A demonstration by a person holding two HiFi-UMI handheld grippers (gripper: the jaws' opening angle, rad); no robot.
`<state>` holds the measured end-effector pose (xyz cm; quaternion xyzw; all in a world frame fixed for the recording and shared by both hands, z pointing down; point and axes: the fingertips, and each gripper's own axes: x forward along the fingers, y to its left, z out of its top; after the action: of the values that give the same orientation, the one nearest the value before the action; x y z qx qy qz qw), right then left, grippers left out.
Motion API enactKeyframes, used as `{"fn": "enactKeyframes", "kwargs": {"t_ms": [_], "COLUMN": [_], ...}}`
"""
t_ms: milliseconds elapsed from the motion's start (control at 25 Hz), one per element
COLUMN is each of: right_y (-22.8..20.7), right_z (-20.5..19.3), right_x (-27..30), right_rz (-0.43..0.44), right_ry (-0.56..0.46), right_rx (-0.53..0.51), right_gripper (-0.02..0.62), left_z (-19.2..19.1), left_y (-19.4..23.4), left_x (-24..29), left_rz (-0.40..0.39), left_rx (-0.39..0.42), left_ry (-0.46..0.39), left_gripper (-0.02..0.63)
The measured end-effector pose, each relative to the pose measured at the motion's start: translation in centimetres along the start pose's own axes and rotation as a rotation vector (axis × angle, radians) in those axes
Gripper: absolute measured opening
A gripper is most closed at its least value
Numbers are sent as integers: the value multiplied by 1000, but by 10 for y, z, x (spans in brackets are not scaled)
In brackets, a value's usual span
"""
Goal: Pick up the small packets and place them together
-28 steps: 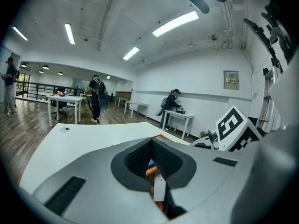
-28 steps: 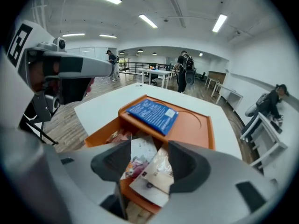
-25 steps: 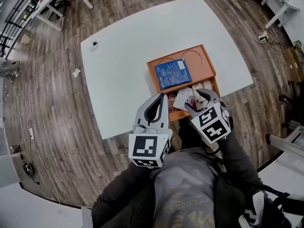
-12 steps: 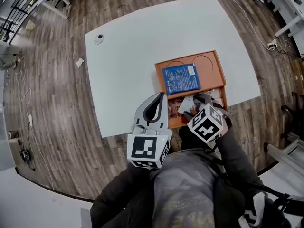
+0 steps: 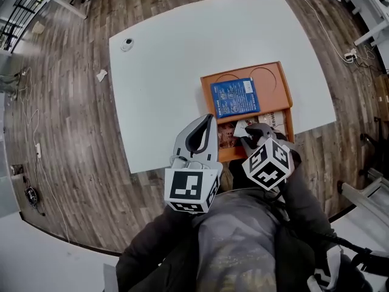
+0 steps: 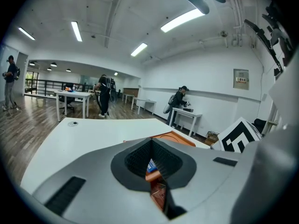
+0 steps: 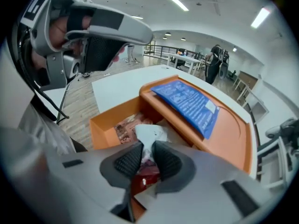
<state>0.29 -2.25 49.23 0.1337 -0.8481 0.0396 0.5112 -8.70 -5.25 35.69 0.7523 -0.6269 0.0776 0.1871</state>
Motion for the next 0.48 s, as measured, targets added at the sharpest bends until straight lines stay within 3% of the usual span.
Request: {"fn": "enactKeyframes", "kwargs": {"t_ms": [480], "right_y": [19], "right_z": [32], "right_x": [-54], "right_rz": [-114], "right_ry": [-121], "right_rx": [7], "right_gripper": [81], "left_z": [26], "left_y": [-24], "left_x": [-38], "left_rz": [-70], "left_rx": [54], "left_ry": [-88], "left_gripper": [-2]}}
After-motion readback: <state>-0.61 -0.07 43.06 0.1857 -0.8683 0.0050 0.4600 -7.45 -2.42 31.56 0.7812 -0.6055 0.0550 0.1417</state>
